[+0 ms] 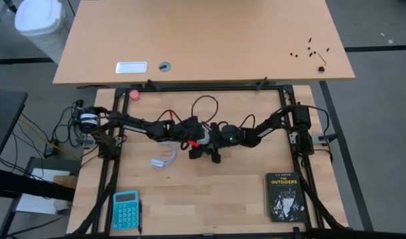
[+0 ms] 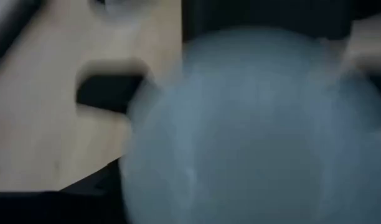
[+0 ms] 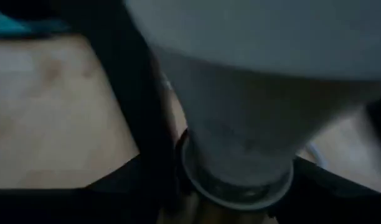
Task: Screw lightbulb
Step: Insert the white lightbulb into the silver lamp
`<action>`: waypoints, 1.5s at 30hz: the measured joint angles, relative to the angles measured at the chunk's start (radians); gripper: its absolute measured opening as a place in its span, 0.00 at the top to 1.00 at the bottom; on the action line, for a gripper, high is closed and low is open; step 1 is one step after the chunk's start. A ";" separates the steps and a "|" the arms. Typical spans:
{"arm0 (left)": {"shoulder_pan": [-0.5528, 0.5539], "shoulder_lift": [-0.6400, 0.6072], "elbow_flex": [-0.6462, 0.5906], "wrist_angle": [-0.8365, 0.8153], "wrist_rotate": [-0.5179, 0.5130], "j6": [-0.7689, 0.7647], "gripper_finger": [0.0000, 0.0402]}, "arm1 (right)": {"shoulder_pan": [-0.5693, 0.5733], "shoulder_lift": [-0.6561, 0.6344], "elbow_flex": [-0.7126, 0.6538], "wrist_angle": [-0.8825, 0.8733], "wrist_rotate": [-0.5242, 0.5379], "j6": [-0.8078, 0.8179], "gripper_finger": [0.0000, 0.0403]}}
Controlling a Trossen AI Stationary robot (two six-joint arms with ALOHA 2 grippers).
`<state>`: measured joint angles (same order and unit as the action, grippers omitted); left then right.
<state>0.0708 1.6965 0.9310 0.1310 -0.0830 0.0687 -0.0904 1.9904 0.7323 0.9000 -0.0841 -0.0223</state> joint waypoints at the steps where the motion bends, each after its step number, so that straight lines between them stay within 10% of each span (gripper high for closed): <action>1: 0.000 -0.004 0.003 0.005 -0.005 0.001 0.23 | -0.011 -0.004 -0.001 -0.005 -0.043 0.006 0.36; 9: -0.001 -0.010 0.009 0.031 -0.014 -0.021 0.17 | -0.033 -0.018 -0.015 -0.018 -0.052 0.009 0.22; 45: -0.130 -0.065 0.013 -0.088 -0.217 -0.127 0.17 | -0.038 -0.153 -0.051 -0.164 -0.011 -0.067 0.19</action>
<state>-0.0589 1.6314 0.9443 0.0426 -0.2995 -0.0581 -0.1282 1.8378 0.6810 0.7364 -0.0953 -0.0895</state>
